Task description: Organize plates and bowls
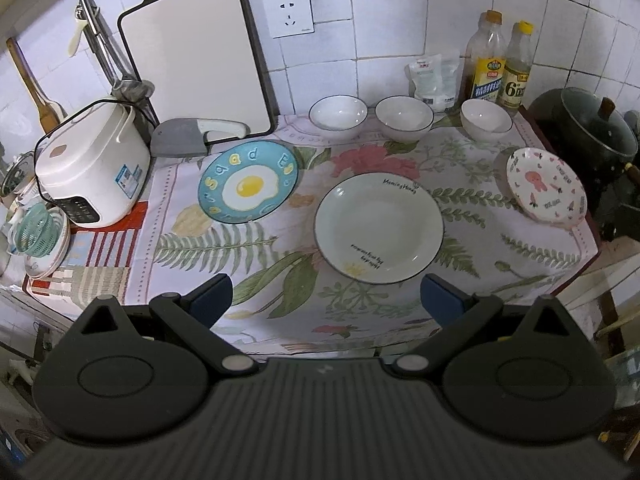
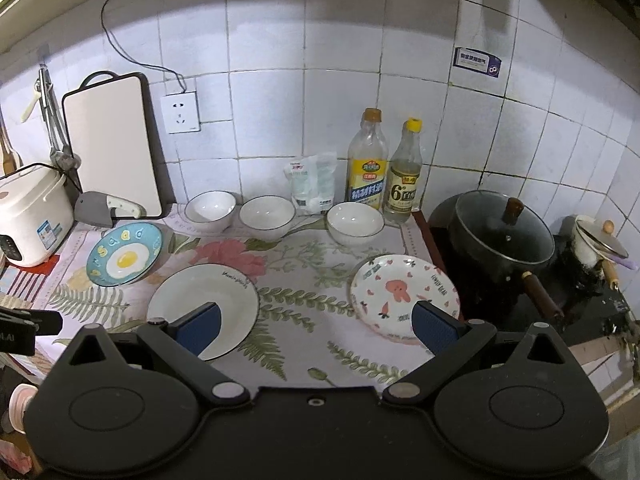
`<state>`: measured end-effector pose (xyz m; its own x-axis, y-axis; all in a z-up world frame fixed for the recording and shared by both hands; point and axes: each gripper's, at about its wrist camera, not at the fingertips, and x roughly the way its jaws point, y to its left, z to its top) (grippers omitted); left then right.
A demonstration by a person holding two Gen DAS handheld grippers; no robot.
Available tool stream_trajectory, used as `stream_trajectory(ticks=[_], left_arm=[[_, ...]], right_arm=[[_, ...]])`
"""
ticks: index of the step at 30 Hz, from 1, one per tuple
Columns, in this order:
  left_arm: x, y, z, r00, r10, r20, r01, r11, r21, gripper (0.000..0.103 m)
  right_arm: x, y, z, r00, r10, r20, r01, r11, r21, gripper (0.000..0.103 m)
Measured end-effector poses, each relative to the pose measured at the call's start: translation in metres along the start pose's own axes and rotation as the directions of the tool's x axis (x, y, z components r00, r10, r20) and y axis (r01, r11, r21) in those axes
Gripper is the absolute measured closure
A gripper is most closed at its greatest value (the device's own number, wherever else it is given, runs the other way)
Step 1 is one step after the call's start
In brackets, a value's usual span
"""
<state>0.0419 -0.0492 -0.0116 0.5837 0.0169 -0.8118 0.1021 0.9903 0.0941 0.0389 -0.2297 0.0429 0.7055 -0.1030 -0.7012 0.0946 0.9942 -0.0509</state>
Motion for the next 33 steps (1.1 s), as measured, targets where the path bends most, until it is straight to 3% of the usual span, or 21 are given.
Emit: stream_trajectory(ticks=[6, 10, 13, 18, 20, 23, 26, 29, 32, 33], left_arm=[[0.013, -0.012, 0.006, 1.000, -0.031, -0.002, 0.031, 0.999, -0.032, 0.001], [0.036, -0.004, 0.005, 0.998, -0.048, 0.038, 0.051, 0.995, -0.084, 0.004], [0.063, 0.006, 0.007, 0.999, -0.035, 0.017, 0.037, 0.993, -0.115, 0.007], [0.118, 0.016, 0.003, 1.000, -0.027, -0.003, 0.026, 0.991, -0.133, 0.007], [0.142, 0.017, -0.001, 1.000, -0.021, -0.002, 0.020, 0.991, -0.134, 0.010], [0.179, 0.017, -0.009, 0.998, -0.039, 0.044, 0.044, 0.992, -0.118, 0.023], [0.209, 0.019, -0.012, 0.996, -0.068, 0.054, 0.075, 0.988, -0.135, 0.023], [0.240, 0.024, -0.011, 0.999, -0.048, 0.014, 0.050, 0.986, -0.162, 0.027], [0.265, 0.028, -0.010, 0.995, -0.084, -0.060, 0.073, 0.984, -0.162, 0.033], [0.271, 0.029, -0.010, 0.992, -0.099, -0.082, 0.085, 0.983, -0.164, 0.035]], right_arm=[[0.018, -0.016, -0.002, 0.997, 0.073, 0.016, -0.072, 0.996, -0.057, 0.000], [0.045, -0.008, -0.013, 0.992, 0.123, -0.004, -0.122, 0.982, -0.142, 0.000], [0.072, 0.004, -0.024, 0.983, 0.182, -0.019, -0.182, 0.968, -0.173, 0.001], [0.134, 0.020, -0.049, 0.930, 0.365, -0.035, -0.367, 0.924, -0.110, 0.001], [0.163, 0.024, -0.060, 0.923, 0.383, -0.033, -0.385, 0.922, -0.042, 0.001], [0.201, 0.029, -0.070, 0.919, 0.391, -0.050, -0.390, 0.920, 0.029, 0.007], [0.229, 0.034, -0.078, 0.917, 0.393, -0.063, -0.390, 0.919, 0.060, 0.009], [0.252, 0.040, -0.083, 0.913, 0.399, -0.085, -0.393, 0.916, 0.079, 0.016], [0.272, 0.044, -0.086, 0.900, 0.421, -0.116, -0.409, 0.905, 0.116, 0.031], [0.277, 0.044, -0.086, 0.893, 0.431, -0.127, -0.414, 0.899, 0.140, 0.043]])
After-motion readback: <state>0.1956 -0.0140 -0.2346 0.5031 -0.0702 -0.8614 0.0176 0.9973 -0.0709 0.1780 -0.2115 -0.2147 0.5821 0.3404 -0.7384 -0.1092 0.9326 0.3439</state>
